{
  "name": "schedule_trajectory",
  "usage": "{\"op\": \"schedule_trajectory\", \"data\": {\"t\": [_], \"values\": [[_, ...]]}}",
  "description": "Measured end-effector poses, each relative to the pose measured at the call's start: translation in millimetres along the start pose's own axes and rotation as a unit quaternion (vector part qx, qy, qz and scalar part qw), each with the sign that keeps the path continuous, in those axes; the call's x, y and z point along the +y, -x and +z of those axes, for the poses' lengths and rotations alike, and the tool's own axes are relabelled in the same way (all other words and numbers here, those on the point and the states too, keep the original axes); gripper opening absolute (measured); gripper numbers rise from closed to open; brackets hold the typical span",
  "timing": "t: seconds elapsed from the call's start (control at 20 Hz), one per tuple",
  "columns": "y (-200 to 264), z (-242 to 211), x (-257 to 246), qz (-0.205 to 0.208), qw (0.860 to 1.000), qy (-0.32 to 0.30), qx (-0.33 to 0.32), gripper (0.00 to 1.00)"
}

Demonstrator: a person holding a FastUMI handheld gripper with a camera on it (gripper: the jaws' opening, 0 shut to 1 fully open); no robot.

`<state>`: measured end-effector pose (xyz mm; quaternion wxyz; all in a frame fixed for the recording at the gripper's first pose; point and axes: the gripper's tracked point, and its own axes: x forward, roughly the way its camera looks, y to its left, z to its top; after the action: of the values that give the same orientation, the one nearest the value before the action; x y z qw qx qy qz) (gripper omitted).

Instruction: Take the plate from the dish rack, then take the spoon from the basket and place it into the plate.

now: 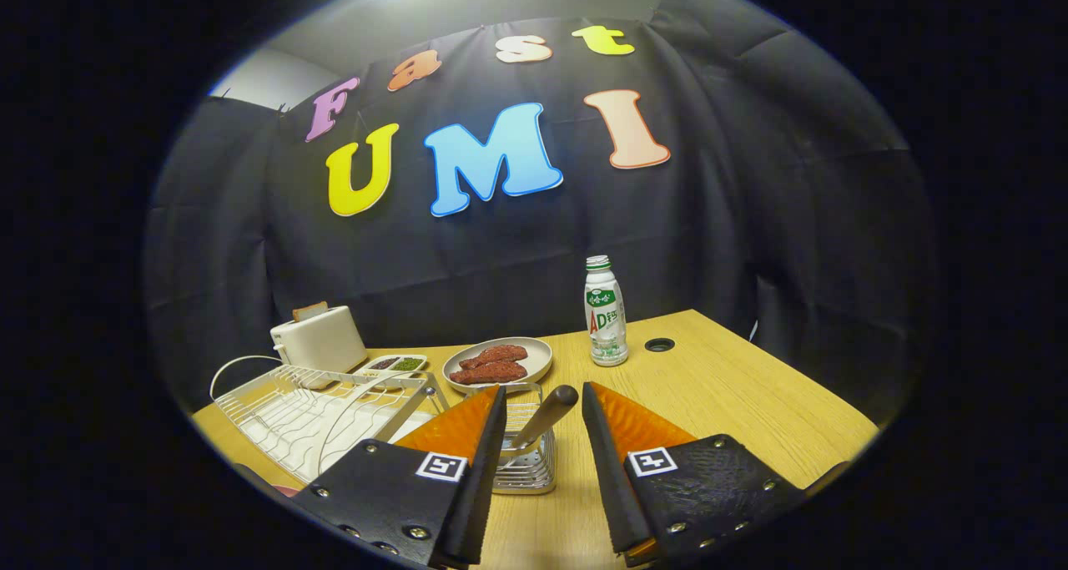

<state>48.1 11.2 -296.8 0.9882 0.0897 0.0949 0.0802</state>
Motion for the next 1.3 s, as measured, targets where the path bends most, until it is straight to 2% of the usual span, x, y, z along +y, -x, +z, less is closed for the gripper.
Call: {"op": "schedule_trajectory", "data": {"t": [0.1, 0.25, 0.3, 0.35, 0.4, 0.45, 0.55, 0.6, 0.75, 0.95, 1.1, 1.3], "values": [[-7, 9, 3, 0.007, 1.000, 0.009, -0.015, 0.54], [-17, 12, 2, 0.000, 1.000, 0.008, -0.016, 0.25], [-14, 15, 6, 0.001, 1.000, -0.001, -0.018, 0.25], [-17, 14, 10, 0.007, 1.000, -0.003, -0.011, 0.16], [-19, 16, 12, 0.003, 1.000, -0.003, -0.006, 0.15], [-20, 17, 19, 0.011, 1.000, -0.004, -0.001, 0.08], [-24, 25, 31, 0.023, 1.000, -0.005, 0.000, 0.08], [-25, 30, 34, 0.027, 1.000, 0.000, 0.001, 0.03], [-27, 48, 42, 0.039, 0.999, 0.015, -0.003, 0.03], [-23, 72, 37, 0.024, 0.999, 0.029, -0.005, 0.03], [0, 107, 35, 0.013, 0.999, 0.038, -0.026, 0.03], [44, 141, 49, 0.029, 0.998, 0.046, -0.038, 0.03]]}}
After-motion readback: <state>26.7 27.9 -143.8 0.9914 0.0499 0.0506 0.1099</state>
